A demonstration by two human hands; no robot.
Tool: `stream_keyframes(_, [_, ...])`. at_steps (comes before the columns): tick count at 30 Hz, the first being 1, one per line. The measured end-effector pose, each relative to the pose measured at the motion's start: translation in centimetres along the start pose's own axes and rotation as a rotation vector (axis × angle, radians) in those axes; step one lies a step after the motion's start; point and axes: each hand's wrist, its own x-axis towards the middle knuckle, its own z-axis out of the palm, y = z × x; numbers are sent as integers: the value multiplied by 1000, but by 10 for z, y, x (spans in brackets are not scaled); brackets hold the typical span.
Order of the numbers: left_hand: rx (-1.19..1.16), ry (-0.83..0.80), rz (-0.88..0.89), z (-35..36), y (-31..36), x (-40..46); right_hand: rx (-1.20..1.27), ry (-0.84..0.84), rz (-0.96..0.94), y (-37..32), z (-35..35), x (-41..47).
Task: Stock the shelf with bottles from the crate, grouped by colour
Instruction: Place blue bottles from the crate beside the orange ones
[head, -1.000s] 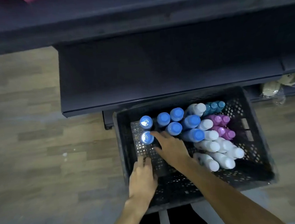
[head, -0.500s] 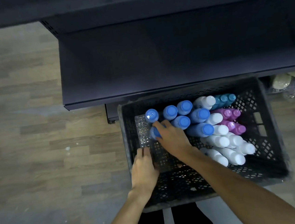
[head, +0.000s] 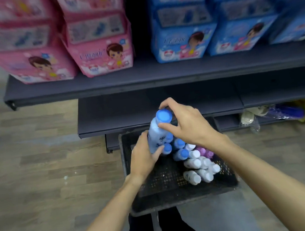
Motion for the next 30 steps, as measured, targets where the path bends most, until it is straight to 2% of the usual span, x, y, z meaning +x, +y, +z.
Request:
stream_keyframes(8, [89,91,163,-54,89,18,73,198,-34,-45,-79,-6])
stream_keyframes(12, [120,166,249,-82,131,26,275,306,-58,-67,-113,-13])
stream_keyframes(15, [96,245,329,-107,166,30,381,321,-121,-80,-134,-18])
stream_keyframes(22, [87,328,522,-171,251,30,309,430,-264,-118,-193,-15])
stream_keyframes(30, [91,453,750,-243,323,18,240,570,-484,-192,-269,-22])
